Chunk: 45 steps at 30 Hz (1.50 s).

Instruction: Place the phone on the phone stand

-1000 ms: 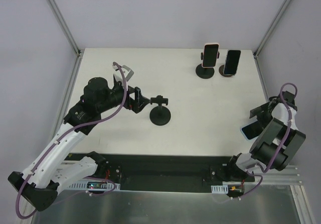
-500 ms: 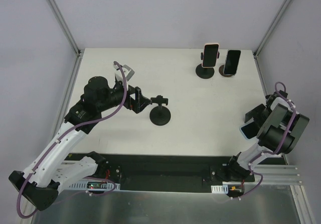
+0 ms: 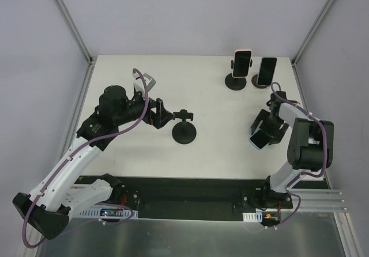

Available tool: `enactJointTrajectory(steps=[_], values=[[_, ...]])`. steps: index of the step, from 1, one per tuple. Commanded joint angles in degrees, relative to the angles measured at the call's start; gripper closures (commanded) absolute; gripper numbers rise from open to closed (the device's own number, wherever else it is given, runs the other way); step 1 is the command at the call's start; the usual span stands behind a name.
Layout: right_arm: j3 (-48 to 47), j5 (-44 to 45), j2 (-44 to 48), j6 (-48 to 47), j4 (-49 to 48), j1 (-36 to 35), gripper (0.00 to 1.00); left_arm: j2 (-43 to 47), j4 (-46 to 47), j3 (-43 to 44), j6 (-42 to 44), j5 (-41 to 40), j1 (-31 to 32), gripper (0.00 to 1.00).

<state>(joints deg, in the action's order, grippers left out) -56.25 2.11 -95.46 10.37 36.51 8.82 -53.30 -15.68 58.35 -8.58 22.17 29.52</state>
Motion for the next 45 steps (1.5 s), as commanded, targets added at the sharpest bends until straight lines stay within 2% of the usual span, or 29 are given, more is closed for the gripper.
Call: enactJointTrajectory(steps=[1,8,9,11,17,29,31,32,35,37,38,40,43,44,45], values=[[1.23,-9.5,1.06,5.88,-1.36,-11.77,0.1,-0.23,1.71,0.72,-1.09,1.29,-1.04,0.1],[6.58,-7.3,3.52,9.31,-4.95,-21.82,0.0,-0.75,1.88,0.36,-1.0,0.59,-2.18,0.11],[6.94,-4.86,4.14,9.4,-4.96,-22.52,0.03,-0.84,1.88,0.19,-0.91,0.42,-2.18,0.11],[7.55,-3.35,5.28,9.23,-5.74,-23.76,0.04,-1.02,1.88,0.1,-0.83,-0.37,-2.36,0.11],[4.49,2.28,2.65,8.44,-4.61,-23.32,0.01,-1.37,1.97,-0.51,0.05,-2.92,-2.45,0.11],[2.28,2.1,-0.42,15.38,-3.73,-16.2,0.02,-3.57,1.97,-1.22,1.46,-6.96,-2.89,0.13],[2.28,2.64,-0.78,15.12,-4.69,-15.59,0.19,-3.65,1.97,-1.22,1.72,-7.67,-2.89,0.13],[2.55,2.64,-0.69,15.12,-5.22,-15.33,0.37,-3.57,1.97,-1.39,1.81,-7.93,-2.89,0.14],[3.51,1.14,0.27,13.54,-8.38,-15.15,0.44,-3.31,1.97,-1.48,2.51,-8.99,-2.89,0.14],[4.82,-0.35,2.11,11.79,-11.7,-15.24,0.53,-2.6,2.06,-1.66,3.22,-10.21,-2.89,0.14],[5.79,-0.79,3.16,11.17,-12.86,-15.24,0.63,-2.51,2.41,-1.92,3.39,-10.66,-2.89,0.14],[8.95,-0.09,6.67,8.98,-15.32,-16.02,0.72,-2.51,3.11,-2.18,2.69,-11.01,-2.89,0.13],[12.91,0.7,12.37,4.59,-18.92,-18.22,0.86,-4.18,2.76,0.53,-1.51,-5.41,-2.89,0.13],[13.7,2.7,13.88,1.09,-19.19,-19.09,0.96,-5.14,2.85,3.06,-3.18,-0.17,-2.89,0.13],[14.67,3.86,15.38,-0.34,-19.37,-21.19,0.99,-5.85,3.2,4.57,-6.85,2.84,-2.89,0.13]])
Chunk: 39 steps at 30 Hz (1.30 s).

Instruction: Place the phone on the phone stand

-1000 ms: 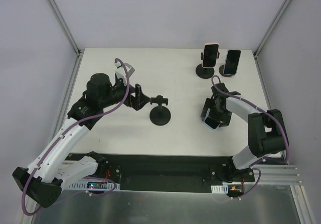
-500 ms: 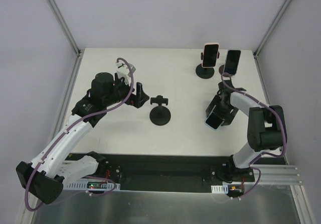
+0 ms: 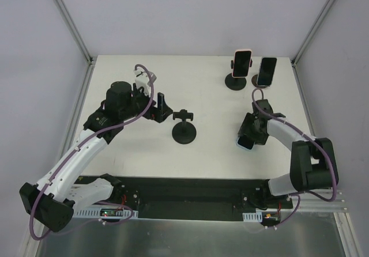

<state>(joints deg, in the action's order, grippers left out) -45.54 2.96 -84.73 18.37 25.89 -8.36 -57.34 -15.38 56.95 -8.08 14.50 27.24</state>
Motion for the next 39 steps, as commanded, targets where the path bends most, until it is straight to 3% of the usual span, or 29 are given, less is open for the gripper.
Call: enactJointTrajectory(steps=[1,4,10,16,18,19,20,25,30,39], values=[[4.66,4.06,7.97,-10.18,-9.36,-5.16,0.99,-2.68,3.07,7.63,-9.48,12.9,-0.61,0.13],[7.56,7.14,16.13,-15.02,-12.25,-9.82,0.99,-8.03,3.95,14.58,-15.56,21.08,-0.61,0.12],[10.03,9.69,31.52,-21.88,-16.22,-16.95,0.99,-19.81,3.95,23.9,-17.15,31.54,-0.44,0.16],[6.0,9.79,29.64,-19.96,-8.08,-17.04,0.99,-22.9,3.95,21.2,-15.31,32.61,-0.26,0.18],[1.63,8.55,24.56,-18.73,-2.2,-16.95,0.66,-22.12,4.04,20.23,-13.11,32.52,-0.26,0.17],[-0.15,8.64,22.44,-16.29,0.36,-16.95,0.41,-21.68,4.04,19.18,-12.32,32.08,-0.26,0.17],[-2.51,8.99,19.98,-15.13,3.09,-16.95,0.04,-20.54,3.95,18.38,-10.66,31.91,-0.35,0.16],[-14.83,7.86,2.84,-6.61,17.69,-15.9,0.04,-16.41,3.95,14.6,-8.1,28.31,-0.26,0.15],[-18.53,5.56,-8.32,0.87,18.22,-15.55,0.04,-11.66,3.95,13.02,-6.25,21.46,-0.26,0.14],[-16.69,0.91,-14.58,4.48,14.72,-14.49,0.04,-10.69,3.95,12.4,-6.42,20.57,-0.18,0.15]])
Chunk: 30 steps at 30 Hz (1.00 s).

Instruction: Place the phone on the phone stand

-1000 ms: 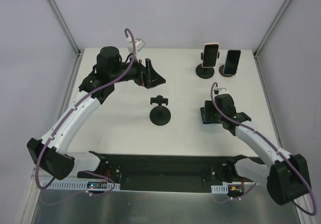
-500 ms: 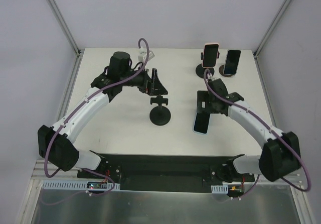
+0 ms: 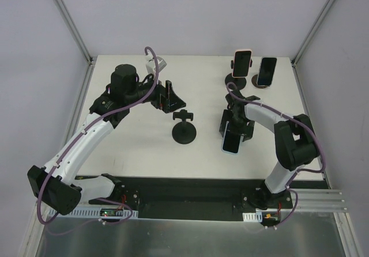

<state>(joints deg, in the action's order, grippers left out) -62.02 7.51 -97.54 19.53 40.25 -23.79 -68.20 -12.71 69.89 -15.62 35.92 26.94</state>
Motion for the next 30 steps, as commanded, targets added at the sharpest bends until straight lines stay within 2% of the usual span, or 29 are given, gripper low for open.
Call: enactJointTrajectory(steps=[1,8,17,18,19,23,27,28,30], values=[[-0.56,-3.81,-2.3,3.58,0.44,1.03,0.04,0.26,1.28,-0.54,0.94,-0.59,0.13,0.15],[-2.41,-4.52,-6.44,3.85,2.2,2.43,0.01,-0.08,1.28,-0.54,1.2,-0.85,0.13,0.15],[-2.75,-6.27,-7.49,2.0,0.27,2.52,0.24,-0.88,1.37,-0.45,0.85,-0.15,-0.04,0.15],[-2.67,-6.63,-7.67,1.57,0.01,2.43,0.28,-0.96,1.28,-0.45,0.85,-0.15,0.04,0.15],[-2.41,-6.98,-7.84,1.3,-0.52,2.52,0.38,-1.05,1.28,-0.45,0.76,-0.06,0.04,0.15],[0.66,-7.87,-5.14,1.21,-3.76,1.91,0.63,-1.05,1.28,-0.54,0.94,-0.41,-0.13,0.15],[2.69,-0.4,1.63,-1.15,-6.06,-0.11,0.89,-1.32,1.28,-0.54,0.85,0.03,-0.13,0.15],[2.87,2.05,3.04,-3.25,-6.41,-0.64,0.99,-1.4,1.28,-0.54,0.76,-0.06,-0.13,0.15],[4.35,4.35,7.78,-6.15,-7.9,-2.39,0.99,-1.67,1.28,-0.45,0.68,0.2,-0.05,0.15]])
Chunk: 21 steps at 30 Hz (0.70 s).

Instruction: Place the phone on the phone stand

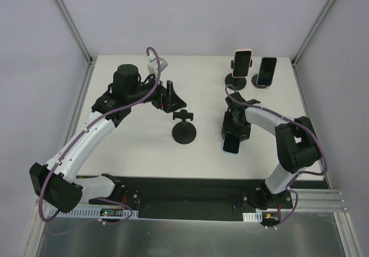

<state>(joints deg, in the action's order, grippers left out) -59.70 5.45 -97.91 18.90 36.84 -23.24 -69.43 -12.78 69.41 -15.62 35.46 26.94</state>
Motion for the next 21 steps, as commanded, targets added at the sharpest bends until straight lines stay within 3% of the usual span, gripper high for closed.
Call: enactJointTrajectory(steps=[1,7,10,14,21], values=[[2.74,7.72,9.91,-6.75,-5.54,-3.64,0.99,-0.53,1.35,0.03,0.5,0.83,-0.13,0.15],[12.65,13.53,27.13,-18.53,-18.1,-8.74,0.99,-0.62,1.79,0.29,0.76,2.94,0.04,0.15],[15.75,10.13,38.2,-26.44,-24.17,-13.13,0.99,-0.97,3.89,0.12,-0.02,7.5,0.22,0.15],[11.48,7.82,46.39,-32.07,-20.26,-19.45,0.99,-1.85,5.65,0.2,-0.56,13.22,2.67,0.15],[2.33,13.52,46.76,-34.27,-13.2,-31.76,0.99,-2.2,6.8,-0.76,-0.03,13.75,7.16,0.15]])
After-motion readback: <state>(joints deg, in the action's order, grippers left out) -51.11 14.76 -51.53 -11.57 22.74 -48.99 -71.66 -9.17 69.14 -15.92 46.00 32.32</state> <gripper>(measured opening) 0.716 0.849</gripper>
